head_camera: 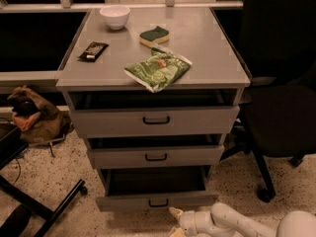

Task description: Close bottom drawer

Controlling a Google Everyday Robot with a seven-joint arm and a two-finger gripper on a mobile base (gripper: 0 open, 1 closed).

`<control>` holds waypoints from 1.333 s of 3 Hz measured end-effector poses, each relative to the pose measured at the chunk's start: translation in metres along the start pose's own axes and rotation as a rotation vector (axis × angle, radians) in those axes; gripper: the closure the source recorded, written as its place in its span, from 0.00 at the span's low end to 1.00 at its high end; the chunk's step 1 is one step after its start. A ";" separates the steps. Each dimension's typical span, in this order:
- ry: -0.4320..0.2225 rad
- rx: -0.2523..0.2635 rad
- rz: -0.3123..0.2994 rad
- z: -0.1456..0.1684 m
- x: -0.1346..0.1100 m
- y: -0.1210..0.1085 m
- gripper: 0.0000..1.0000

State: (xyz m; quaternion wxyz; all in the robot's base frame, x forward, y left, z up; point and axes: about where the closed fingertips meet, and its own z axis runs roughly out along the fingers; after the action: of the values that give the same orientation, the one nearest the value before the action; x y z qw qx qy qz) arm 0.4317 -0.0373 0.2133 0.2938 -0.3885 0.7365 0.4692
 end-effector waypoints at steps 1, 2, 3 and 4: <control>-0.014 0.006 -0.028 0.005 -0.009 -0.022 0.00; -0.017 0.022 -0.055 0.010 -0.019 -0.047 0.00; -0.017 0.039 -0.072 0.019 -0.027 -0.074 0.00; -0.028 0.064 -0.102 0.026 -0.043 -0.105 0.00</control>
Offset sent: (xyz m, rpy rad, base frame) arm 0.1290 0.0054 -0.0239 -0.0327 -0.1467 -0.0221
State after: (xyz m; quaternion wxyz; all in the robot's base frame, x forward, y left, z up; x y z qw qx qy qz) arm 0.5456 -0.0276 0.1888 0.3398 -0.4094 0.7262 0.4353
